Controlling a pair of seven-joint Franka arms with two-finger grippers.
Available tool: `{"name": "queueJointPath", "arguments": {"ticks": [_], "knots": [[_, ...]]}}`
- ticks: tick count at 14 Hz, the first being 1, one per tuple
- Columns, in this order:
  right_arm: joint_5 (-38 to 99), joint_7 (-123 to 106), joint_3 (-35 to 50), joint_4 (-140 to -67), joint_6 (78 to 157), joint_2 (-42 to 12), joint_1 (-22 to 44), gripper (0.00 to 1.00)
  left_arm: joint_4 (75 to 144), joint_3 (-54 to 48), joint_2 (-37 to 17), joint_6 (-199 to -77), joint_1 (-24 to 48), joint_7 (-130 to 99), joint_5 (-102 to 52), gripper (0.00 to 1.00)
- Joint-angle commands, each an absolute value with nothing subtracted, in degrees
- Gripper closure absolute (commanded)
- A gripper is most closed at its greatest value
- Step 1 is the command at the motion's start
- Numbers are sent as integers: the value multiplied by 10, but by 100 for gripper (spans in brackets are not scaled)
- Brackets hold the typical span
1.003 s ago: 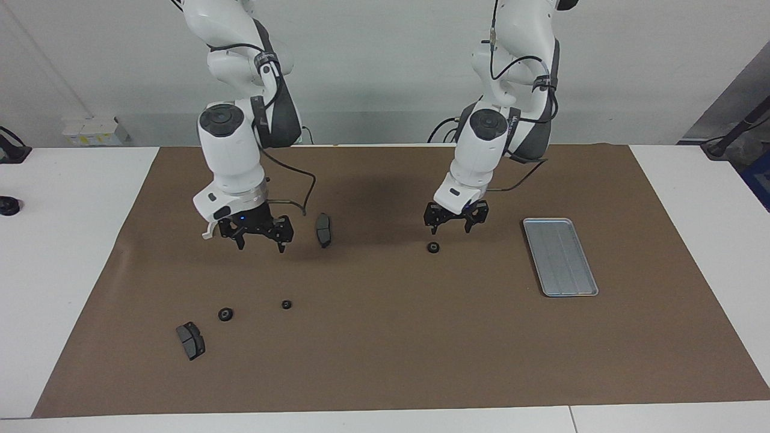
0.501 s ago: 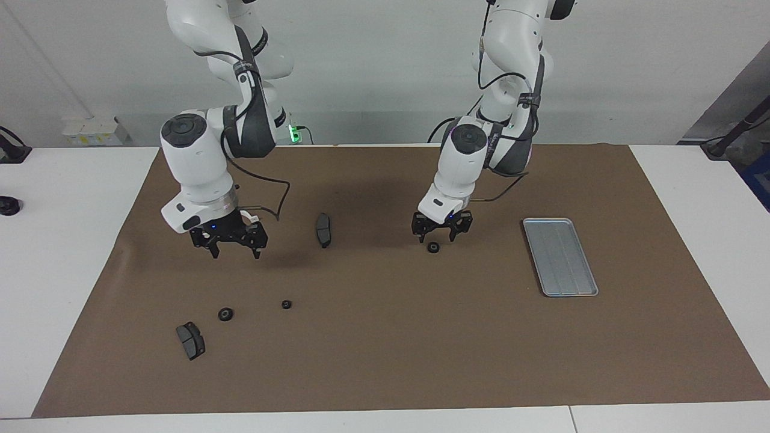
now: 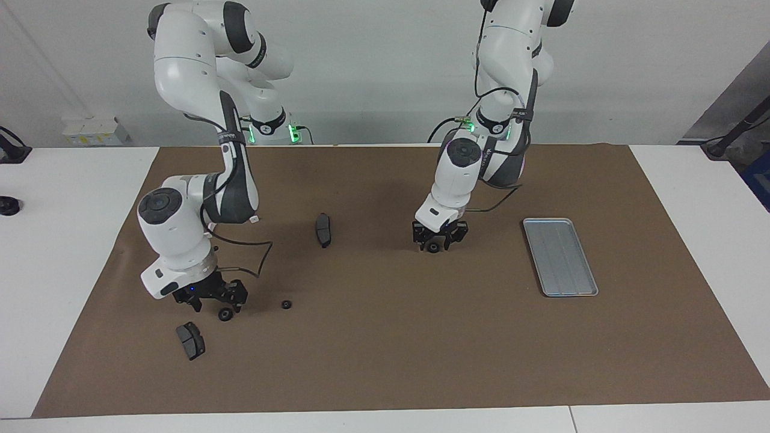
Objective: Pick bearing gear from pile to tray
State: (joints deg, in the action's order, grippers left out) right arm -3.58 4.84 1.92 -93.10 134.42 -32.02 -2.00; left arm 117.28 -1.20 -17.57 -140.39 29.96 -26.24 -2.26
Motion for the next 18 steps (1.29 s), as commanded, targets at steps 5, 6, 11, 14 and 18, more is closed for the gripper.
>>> {"name": "queueJointPath", "arguments": {"ticks": [5, 6, 11, 14, 18], "knots": [[-8, 34, 29, -931, 1358, -345, -30, 55, 1197, -8, -168, -1425, 304, -243, -26, 54], [-1, 33, 29, -931, 1357, -344, -30, 70, 1198, -8, -168, -1424, 304, -243, -26, 62], [-1, 32, 28, -932, 1341, -321, -29, 100, 1197, -8, -168, -1419, 302, -243, -26, 98], [-1, 39, 30, -931, 1304, -281, -21, 100, 1183, -6, -168, -1398, 290, -240, -26, 100], [-1, 85, 33, -927, 1253, -237, 3, 100, 1131, -7, -168, -1333, 182, -148, -25, 100]]}}
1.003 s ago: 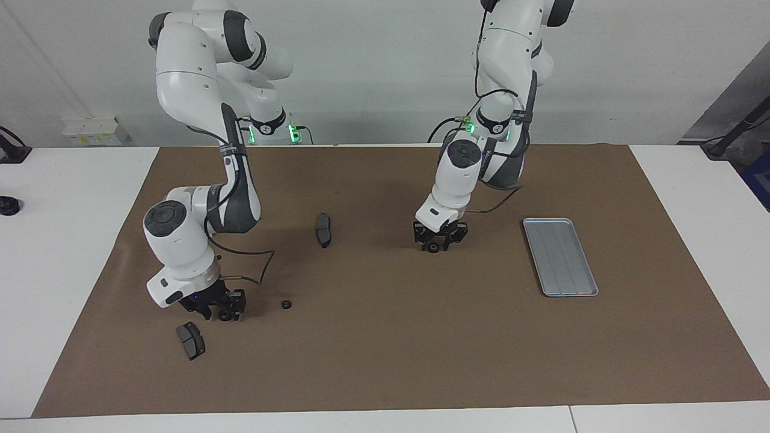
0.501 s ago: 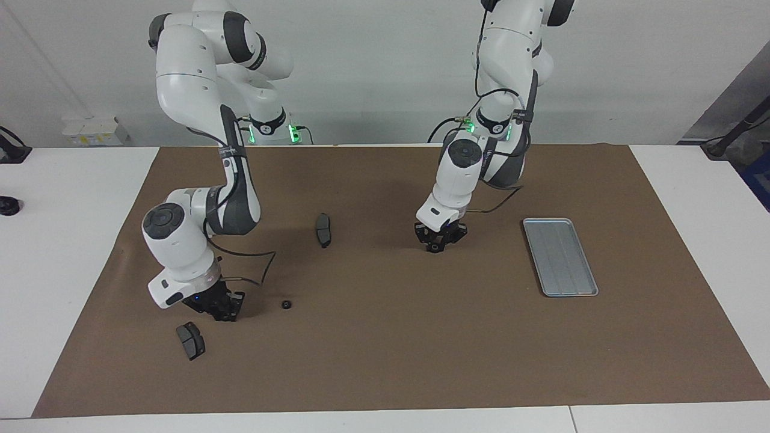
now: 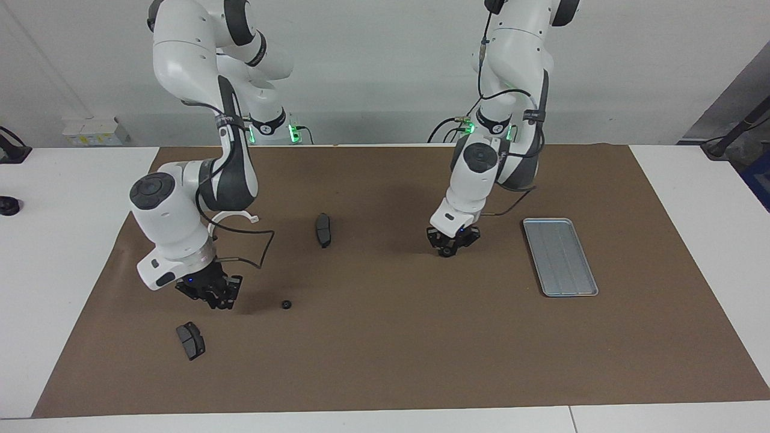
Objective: Pick bearing gear from pile to tray
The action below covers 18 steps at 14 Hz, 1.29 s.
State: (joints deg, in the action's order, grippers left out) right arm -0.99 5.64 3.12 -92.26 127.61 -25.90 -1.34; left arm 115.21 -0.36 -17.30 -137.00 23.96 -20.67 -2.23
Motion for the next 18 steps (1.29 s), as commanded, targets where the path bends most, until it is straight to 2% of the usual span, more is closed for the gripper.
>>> {"name": "queueJointPath", "arguments": {"ticks": [1, 6, 10, 12, 13, 14, 16, 18], "knots": [[-1, 105, 33, -927, 1245, -228, 15, 100, 1130, -7, -164, -1327, 155, -117, -26, 100], [-11, 274, 33, -920, 1243, -221, 111, 100, 1137, -9, -156, -1288, 30, -19, -28, 100], [-10, 390, 33, -913, 1252, -236, 198, 100, 1164, -7, -143, -1278, -18, 44, -31, 100], [-13, 453, 33, -877, 1250, -270, 249, 100, 1175, -6, -139, -1280, -32, 76, -31, 100], [-13, 483, 32, -851, 1248, -289, 270, 100, 1175, -6, -139, -1279, -39, 94, -31, 69], [-14, 502, 32, -835, 1246, -305, 285, 100, 1173, -6, -139, -1280, -39, 103, -31, 32], [-25, 538, 30, -807, 1249, -338, 318, 100, 1168, -7, -141, -1280, -37, 102, -31, 16], [-46, 572, 32, -778, 1251, -367, 338, 100, 1157, -7, -143, -1279, -30, 99, -31, 13]]}}
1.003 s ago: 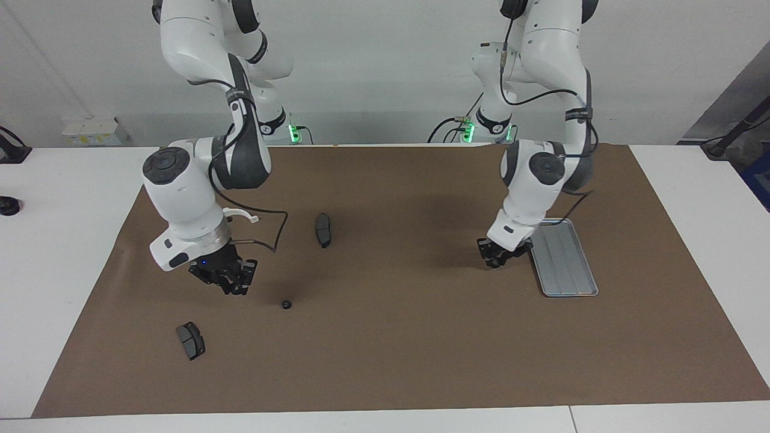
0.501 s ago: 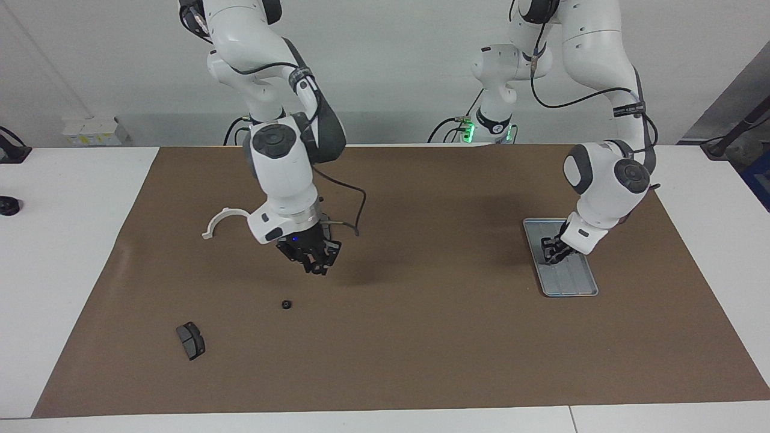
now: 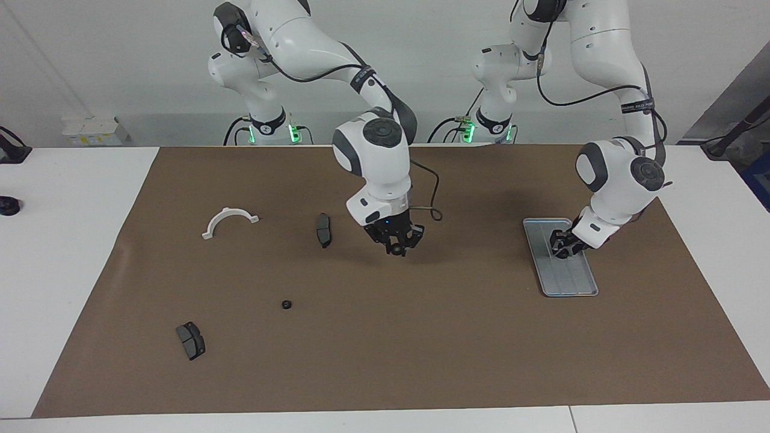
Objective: Pick bearing gear from pile to tray
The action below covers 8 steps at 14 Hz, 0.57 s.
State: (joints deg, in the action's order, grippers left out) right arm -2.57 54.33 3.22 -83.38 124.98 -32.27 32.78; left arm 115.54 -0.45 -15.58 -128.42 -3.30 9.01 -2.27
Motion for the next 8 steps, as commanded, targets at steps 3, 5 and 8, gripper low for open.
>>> {"name": "queueJointPath", "arguments": {"ticks": [3, 5, 8], "knots": [[-47, 575, 33, -743, 1279, -409, 366, 100, 1119, -8, -147, -1259, -7, 92, -32, 14], [-47, 576, 33, -744, 1295, -412, 373, 100, 1088, -8, -151, -1241, 10, 68, -39, 17], [-45, 577, 33, -749, 1331, -424, 389, 100, 1064, -7, -163, -1245, 37, 34, -47, 20]]}}
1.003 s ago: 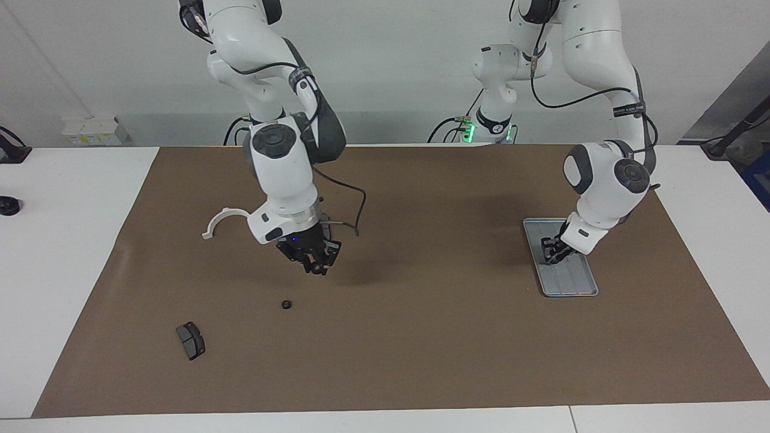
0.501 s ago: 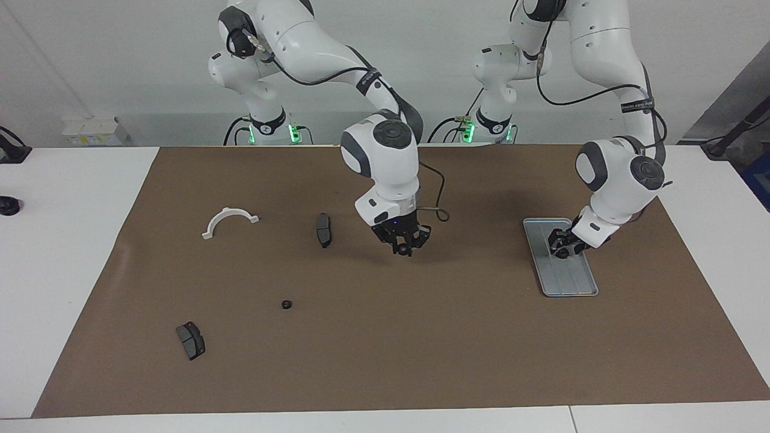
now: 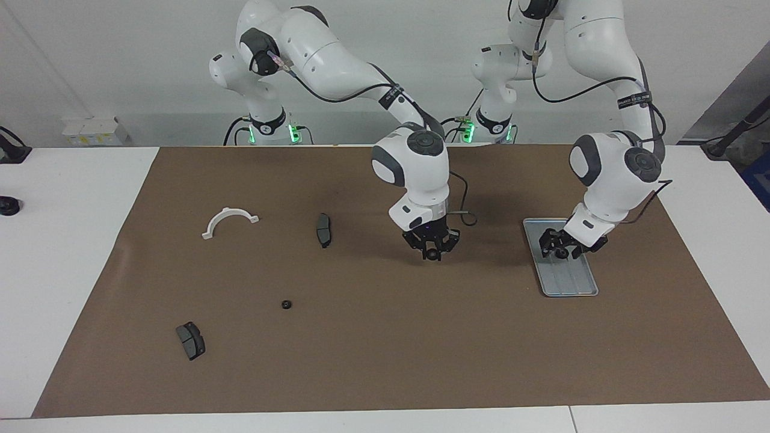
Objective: Pick bearing gear from pile to tray
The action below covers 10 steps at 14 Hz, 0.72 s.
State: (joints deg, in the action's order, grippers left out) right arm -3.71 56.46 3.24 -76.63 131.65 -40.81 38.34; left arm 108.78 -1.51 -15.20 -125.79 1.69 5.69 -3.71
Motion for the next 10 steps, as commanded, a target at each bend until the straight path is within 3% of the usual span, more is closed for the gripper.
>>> {"name": "queueJointPath", "arguments": {"ticks": [1, 2, 3, 5, 6, 7, 10], "knots": [[-47, 576, 33, -752, 1332, -425, 389, 84, 1059, -8, -164, -1249, 46, 12, -47, 21], [-47, 576, 33, -763, 1334, -420, 390, 57, 1052, -8, -170, -1250, 55, -5, -47, 23], [-47, 576, 33, -765, 1333, -419, 391, 53, 1047, -8, -171, -1250, 58, -10, -47, 24], [-47, 576, 33, -766, 1325, -417, 391, 32, 1043, -8, -172, -1252, 59, -15, -62, 27], [-47, 576, 33, -765, 1325, -417, 390, 11, 1043, -7, -172, -1260, 68, -21, -71, 28], [-47, 576, 32, -766, 1324, -416, 387, 0, 1043, -7, -173, -1271, 78, -31, -74, 29], [-47, 569, 25, -805, 1319, -373, 362, 0, 1043, -7, -181, -1311, 129, -116, -74, 32]]}}
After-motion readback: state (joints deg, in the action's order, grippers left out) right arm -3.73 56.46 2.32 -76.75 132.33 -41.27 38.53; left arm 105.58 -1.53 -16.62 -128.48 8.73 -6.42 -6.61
